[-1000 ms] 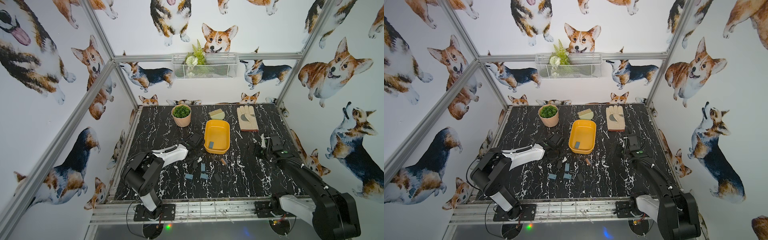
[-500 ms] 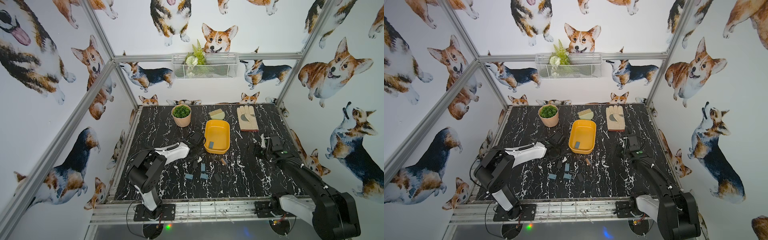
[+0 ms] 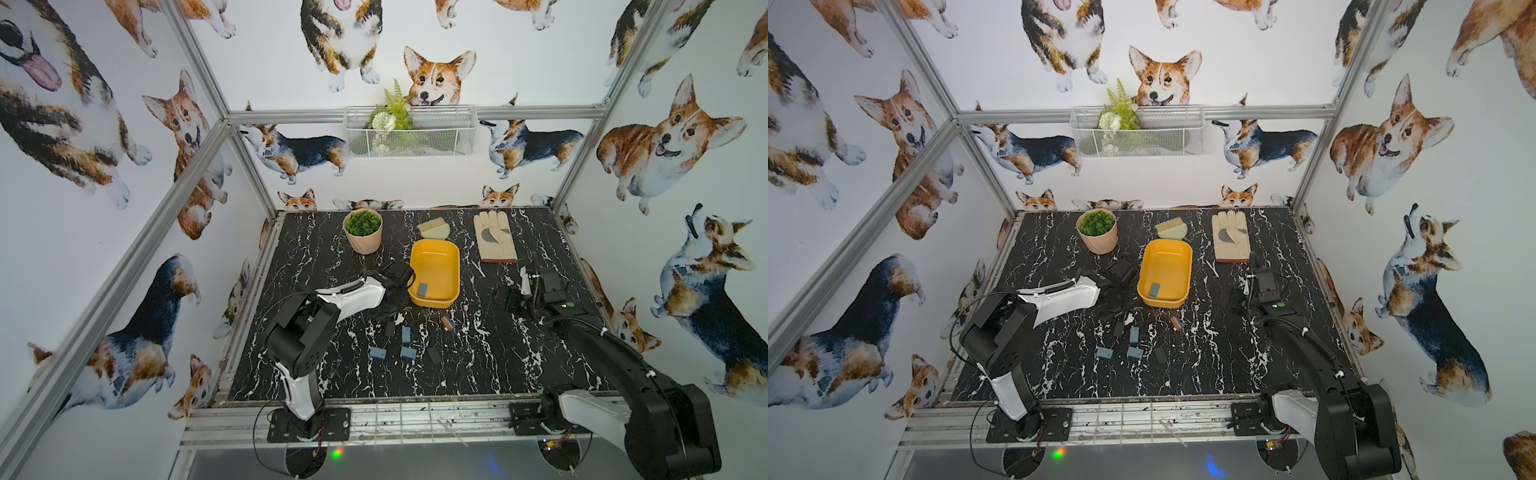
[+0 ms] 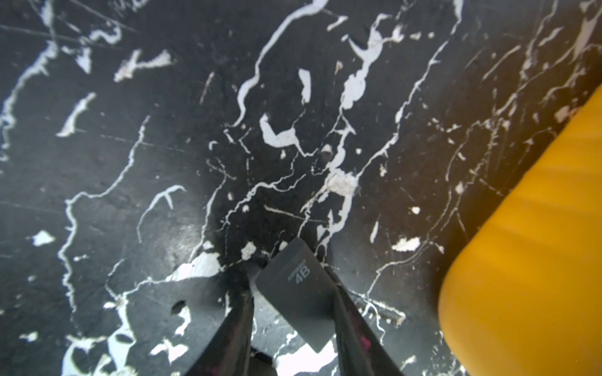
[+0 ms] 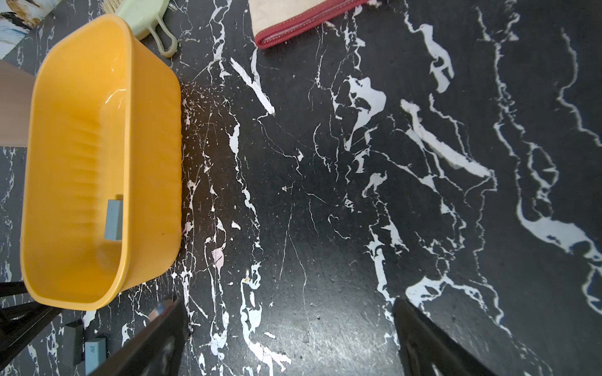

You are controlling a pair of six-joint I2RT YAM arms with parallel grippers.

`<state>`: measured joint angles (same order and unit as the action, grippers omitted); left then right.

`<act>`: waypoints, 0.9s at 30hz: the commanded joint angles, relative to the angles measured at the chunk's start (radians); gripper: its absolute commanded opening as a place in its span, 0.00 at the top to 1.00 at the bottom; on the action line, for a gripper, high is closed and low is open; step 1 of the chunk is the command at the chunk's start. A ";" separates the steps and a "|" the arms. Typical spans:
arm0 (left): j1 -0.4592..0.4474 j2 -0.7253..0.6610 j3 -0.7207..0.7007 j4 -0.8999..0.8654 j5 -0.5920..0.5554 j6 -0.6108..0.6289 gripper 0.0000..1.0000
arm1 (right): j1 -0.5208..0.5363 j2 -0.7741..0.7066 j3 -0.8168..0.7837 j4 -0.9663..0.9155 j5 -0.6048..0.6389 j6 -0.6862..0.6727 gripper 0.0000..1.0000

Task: Put the eraser in the storage box
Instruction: Pick up the eraser from the center of the board.

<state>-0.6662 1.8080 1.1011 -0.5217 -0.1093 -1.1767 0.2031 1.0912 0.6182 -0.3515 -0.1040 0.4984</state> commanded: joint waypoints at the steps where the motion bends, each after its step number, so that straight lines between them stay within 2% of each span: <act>1: 0.002 0.014 -0.009 -0.068 0.011 0.011 0.56 | 0.001 -0.006 -0.004 0.017 0.004 0.006 0.00; 15: -0.001 -0.070 -0.026 -0.089 -0.034 0.013 0.55 | 0.002 -0.013 0.000 0.014 0.004 0.006 0.00; 20: -0.004 -0.042 -0.015 -0.069 -0.013 -0.005 0.49 | 0.002 -0.019 0.002 0.009 0.012 0.000 0.00; 27: -0.015 -0.042 0.011 -0.046 -0.041 -0.024 0.46 | 0.001 -0.019 -0.003 0.011 0.013 -0.004 0.00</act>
<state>-0.6769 1.7687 1.0966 -0.5724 -0.1188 -1.1755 0.2031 1.0748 0.6147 -0.3508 -0.1032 0.4965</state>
